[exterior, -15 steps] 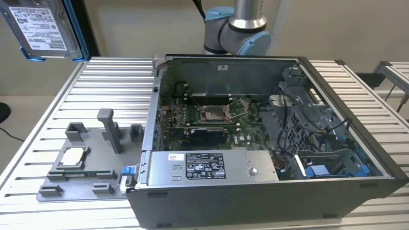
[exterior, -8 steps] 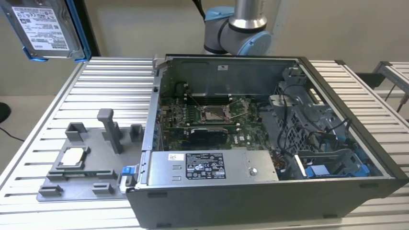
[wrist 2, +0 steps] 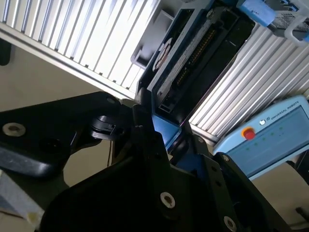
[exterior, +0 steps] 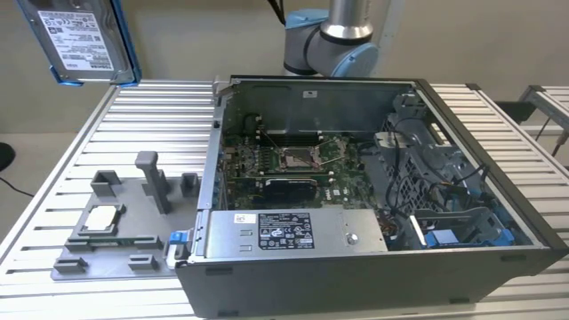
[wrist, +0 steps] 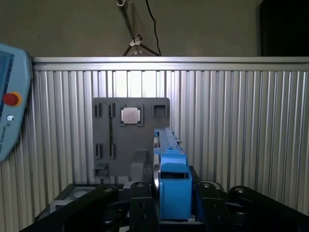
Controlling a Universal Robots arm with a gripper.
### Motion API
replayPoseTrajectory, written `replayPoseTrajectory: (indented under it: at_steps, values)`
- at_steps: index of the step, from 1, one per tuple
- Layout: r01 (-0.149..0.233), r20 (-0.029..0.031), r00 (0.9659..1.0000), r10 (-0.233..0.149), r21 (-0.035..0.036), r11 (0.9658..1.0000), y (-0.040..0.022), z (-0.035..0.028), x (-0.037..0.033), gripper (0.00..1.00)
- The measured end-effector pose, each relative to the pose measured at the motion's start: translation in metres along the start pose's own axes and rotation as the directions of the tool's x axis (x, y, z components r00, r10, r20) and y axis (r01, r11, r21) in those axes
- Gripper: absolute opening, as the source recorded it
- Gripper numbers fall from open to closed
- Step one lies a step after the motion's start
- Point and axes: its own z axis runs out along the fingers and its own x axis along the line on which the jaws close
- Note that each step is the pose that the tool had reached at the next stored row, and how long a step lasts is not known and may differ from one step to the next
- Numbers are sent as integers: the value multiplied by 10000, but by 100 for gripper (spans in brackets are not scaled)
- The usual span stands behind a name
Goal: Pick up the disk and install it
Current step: 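Pick up the disk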
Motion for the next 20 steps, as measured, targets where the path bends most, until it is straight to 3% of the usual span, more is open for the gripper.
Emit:
replayPoseTrajectory:
  at_steps: [20]
  values:
    - [-1,-1,10000,1,-46,10000,-700,8,-11,0]
